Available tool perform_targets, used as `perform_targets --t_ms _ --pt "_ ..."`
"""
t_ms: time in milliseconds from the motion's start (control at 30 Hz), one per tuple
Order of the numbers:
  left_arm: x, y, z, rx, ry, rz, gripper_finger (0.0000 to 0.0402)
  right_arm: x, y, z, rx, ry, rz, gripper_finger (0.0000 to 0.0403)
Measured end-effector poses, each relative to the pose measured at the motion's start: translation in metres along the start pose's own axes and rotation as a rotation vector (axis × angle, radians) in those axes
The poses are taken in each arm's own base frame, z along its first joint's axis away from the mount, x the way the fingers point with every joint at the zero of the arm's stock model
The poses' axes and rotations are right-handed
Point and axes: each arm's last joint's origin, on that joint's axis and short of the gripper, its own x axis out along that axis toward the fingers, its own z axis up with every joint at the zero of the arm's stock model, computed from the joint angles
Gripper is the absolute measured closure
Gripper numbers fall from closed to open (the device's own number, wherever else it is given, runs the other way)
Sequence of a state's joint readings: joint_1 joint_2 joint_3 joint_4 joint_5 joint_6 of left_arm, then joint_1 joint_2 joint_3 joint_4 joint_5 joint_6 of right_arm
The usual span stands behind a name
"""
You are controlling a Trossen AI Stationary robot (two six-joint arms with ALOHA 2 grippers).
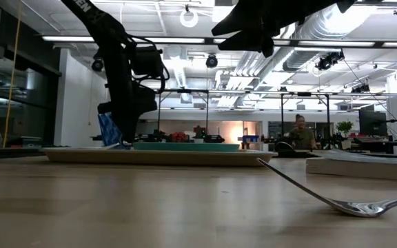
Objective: Pick and place plate/cup/fork/spoon on tray
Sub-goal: Put the orange spoon on the white tray beside the light blue plate, then put the pink fork on the white tray beside the orange spoon
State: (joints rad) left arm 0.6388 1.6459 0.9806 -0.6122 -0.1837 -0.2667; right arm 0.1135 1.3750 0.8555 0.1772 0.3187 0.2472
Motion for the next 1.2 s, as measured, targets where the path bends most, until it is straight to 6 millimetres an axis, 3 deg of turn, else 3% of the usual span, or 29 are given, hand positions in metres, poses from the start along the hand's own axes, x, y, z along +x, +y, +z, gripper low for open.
perform_targets --t_ms 700,967,1200 --pt "-0.004 -0.001 0.006 0.009 -0.068 -0.018 0.0338 0.000 0.000 0.000 0.003 0.000 0.000 0.0187" --pt "-0.034 -0.008 0.017 0.032 -0.156 -0.097 0.0321 0.000 0.000 0.000 -0.001 0.000 0.000 0.0187" --pt "-0.090 -0.018 0.027 0.057 -0.366 -0.275 0.0321 0.000 0.000 0.000 -0.019 0.000 0.000 0.0187"
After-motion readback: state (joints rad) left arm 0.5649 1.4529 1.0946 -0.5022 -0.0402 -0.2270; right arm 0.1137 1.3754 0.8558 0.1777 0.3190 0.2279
